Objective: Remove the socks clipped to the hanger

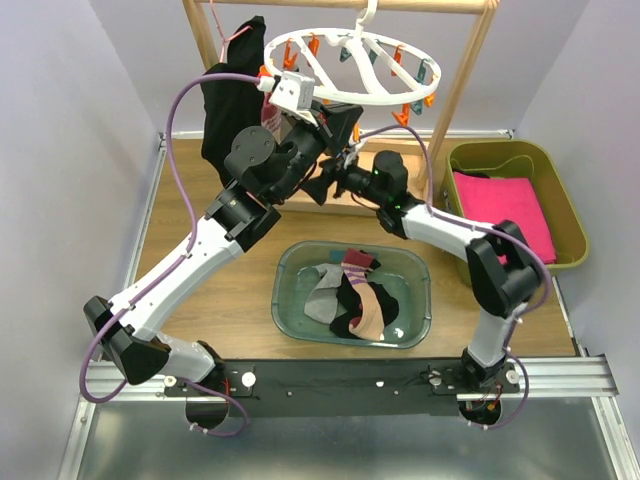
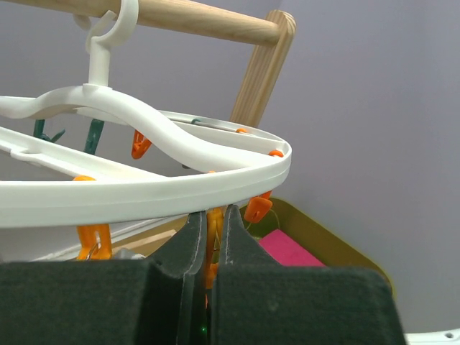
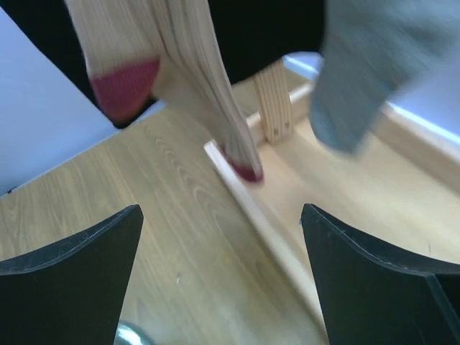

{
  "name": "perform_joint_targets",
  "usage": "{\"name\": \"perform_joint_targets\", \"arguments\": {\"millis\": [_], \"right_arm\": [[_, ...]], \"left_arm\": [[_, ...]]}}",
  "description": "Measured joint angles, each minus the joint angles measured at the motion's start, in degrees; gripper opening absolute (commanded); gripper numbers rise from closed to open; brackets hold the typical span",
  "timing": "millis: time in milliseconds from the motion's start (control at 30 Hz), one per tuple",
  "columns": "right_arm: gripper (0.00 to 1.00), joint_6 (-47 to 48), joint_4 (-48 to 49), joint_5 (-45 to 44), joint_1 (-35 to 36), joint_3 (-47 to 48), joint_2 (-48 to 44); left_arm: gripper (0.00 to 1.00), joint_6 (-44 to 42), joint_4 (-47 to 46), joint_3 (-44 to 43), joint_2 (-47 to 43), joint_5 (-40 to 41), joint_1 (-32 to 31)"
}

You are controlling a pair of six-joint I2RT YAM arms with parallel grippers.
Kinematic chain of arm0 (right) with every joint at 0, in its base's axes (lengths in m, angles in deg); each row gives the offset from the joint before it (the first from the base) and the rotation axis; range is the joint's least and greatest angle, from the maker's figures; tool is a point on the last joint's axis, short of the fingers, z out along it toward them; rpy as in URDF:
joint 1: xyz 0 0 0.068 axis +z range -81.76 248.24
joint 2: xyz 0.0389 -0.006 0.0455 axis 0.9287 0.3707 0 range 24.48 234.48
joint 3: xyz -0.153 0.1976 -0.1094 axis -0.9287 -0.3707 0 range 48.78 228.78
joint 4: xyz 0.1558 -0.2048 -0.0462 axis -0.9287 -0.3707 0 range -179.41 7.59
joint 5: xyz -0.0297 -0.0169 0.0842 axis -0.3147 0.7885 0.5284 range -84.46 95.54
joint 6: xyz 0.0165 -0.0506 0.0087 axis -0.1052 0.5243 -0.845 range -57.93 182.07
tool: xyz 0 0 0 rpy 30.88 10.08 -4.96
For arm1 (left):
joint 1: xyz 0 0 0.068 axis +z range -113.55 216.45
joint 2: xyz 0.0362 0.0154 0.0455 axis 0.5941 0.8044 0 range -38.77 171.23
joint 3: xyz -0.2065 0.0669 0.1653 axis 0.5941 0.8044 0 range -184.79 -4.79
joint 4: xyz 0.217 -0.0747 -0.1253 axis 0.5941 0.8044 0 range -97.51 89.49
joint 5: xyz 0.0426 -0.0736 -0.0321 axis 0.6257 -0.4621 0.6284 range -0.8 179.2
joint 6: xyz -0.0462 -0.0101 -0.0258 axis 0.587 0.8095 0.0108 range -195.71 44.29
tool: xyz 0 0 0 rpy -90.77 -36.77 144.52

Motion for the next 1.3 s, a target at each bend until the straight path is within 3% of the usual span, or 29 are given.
{"name": "perform_joint_targets", "arguments": {"millis": [367, 467, 567, 600, 700, 800, 867, 933, 967, 1033, 1300], "right_arm": [[1.0, -0.5, 2.4, 7.8, 0.0, 18.5, 13.4], [0.94, -1.1, 3.0, 8.4, 0.1, 23.1, 16.4], [0.6, -2.4, 3.3, 8.7, 0.3, 28.4, 19.9], [0.31, -3.3, 3.2, 8.7, 0.3, 29.9, 20.9], [0.01, -5.5, 3.1, 9.9, 0.6, 36.1, 24.7], [0.01, -8.1, 3.1, 11.0, 1.3, 38.7, 26.0], [0.01, -9.6, 3.3, 11.5, 2.2, 38.8, 25.9], [0.01, -11.4, 4.2, 11.9, 3.5, 37.6, 25.3], [0.01, -12.6, 4.6, 12.2, 4.2, 36.1, 24.6], [0.01, -14.8, 5.7, 13.0, 5.1, 33.4, 23.3], [0.01, -23.5, 6.0, 17.8, 6.3, 23.2, 15.8]], "left_arm": [[0.0, 0.0, 0.0, 0.0, 0.0, 0.1, -0.3], [0.0, 0.0, 0.0, 0.0, 0.0, 0.2, -0.4], [0.0, 0.0, 0.0, 0.0, 0.0, 0.2, -0.5], [0.0, 0.0, 0.0, 0.0, 0.0, 0.2, -0.6], [0.0, 0.0, 0.0, 0.0, 0.0, 0.2, -0.7], [0.01, 0.0, 0.0, 0.0, 0.0, 0.3, -0.9], [0.15, -0.3, 0.0, 0.0, 0.0, 0.3, -0.9], [0.37, -1.0, 0.1, 0.0, 0.0, 0.3, -0.9], [0.64, -1.1, 0.2, 0.0, -0.1, 0.3, -0.9], [0.84, -2.2, 0.4, 0.6, -0.6, 0.2, -0.9], [0.86, -4.3, 3.5, 3.9, -6.4, -11.3, -2.3]]}}
